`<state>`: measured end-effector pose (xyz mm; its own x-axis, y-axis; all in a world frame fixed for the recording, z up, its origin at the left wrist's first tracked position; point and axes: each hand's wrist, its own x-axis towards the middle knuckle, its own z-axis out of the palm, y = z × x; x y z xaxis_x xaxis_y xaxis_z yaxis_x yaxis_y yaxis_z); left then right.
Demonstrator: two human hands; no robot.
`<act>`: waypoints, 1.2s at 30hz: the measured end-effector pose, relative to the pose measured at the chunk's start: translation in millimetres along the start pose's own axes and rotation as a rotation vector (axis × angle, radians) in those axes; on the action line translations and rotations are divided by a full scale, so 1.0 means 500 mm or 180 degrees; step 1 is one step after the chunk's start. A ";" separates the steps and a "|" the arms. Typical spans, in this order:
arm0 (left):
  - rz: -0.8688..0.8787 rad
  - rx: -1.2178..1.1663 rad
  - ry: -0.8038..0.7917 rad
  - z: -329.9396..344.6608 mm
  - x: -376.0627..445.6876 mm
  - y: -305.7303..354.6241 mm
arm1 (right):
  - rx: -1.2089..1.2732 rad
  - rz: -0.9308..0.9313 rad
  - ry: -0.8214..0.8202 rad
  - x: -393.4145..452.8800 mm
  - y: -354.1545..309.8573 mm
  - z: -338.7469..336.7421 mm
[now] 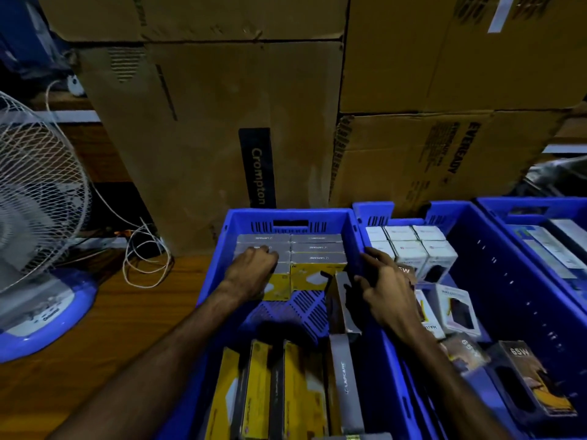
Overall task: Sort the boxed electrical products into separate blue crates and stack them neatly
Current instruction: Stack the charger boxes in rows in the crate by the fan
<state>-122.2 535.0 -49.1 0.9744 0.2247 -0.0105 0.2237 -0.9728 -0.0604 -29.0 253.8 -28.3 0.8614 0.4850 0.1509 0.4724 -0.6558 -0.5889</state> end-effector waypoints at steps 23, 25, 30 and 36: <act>-0.1137 -0.2307 -0.0780 0.017 -0.019 0.341 | 0.3269 0.1119 0.0918 -0.009 0.067 -0.045; -0.1229 -0.2134 -0.0757 0.016 -0.022 0.339 | 0.3335 0.1107 0.0875 -0.016 0.067 -0.055; -0.1648 -0.2354 -0.0403 0.019 -0.042 0.307 | 0.3302 0.1091 0.0764 -0.022 0.077 -0.053; -0.1708 -0.2996 0.0198 -0.052 -0.067 0.231 | 0.2966 0.0753 0.0554 -0.021 0.065 -0.041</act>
<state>-128.5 413.7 -29.9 0.7376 0.6563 -0.1586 0.5237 -0.4077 0.7480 -18.9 215.5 -32.7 0.9659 0.2584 0.0193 0.0116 0.0312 -0.9994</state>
